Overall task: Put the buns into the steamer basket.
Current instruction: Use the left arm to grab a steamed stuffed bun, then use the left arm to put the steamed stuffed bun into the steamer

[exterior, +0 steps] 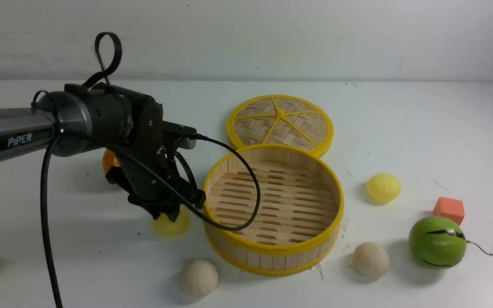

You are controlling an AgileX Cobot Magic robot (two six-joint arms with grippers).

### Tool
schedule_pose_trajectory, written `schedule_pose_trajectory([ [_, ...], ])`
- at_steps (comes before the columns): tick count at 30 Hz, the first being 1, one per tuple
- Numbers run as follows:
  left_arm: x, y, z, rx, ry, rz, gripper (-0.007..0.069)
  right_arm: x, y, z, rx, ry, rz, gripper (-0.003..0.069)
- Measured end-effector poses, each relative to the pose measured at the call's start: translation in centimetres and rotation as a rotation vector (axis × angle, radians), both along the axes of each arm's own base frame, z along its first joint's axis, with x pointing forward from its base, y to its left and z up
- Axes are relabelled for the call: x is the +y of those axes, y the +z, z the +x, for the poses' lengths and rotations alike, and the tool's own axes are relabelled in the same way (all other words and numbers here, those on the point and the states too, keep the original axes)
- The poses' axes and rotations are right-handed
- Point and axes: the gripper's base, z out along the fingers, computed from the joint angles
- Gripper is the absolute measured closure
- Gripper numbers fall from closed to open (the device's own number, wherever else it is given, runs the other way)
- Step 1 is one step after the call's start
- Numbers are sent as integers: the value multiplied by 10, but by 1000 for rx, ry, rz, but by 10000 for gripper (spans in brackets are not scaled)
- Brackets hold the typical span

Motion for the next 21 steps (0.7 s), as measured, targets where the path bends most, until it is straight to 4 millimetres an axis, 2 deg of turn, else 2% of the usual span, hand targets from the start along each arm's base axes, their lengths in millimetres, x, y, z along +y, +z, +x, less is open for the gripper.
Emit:
schedule_pose_trajectory([
  [2,0,0,0,-2,0,-1,430,0,0,0,0,0,0,418],
  [4,0,0,0,-5,-1,-1,496,0,0,0,0,0,0,418],
  [6,0,0,0,-5,-1,-1,592,0,0,0,0,0,0,418],
  [8,0,0,0,-4,-2,3,636,0,0,0,0,0,0,418],
  [12,3,13,-5,-1,-2,10,638,0,0,0,0,0,0,418],
  [17,2,79,-22,-67,-11,-22,638,0,0,0,0,0,0,418],
  [21,-25,126,-29,-173,-96,-71,638,0,0,0,0,0,0,418],
])
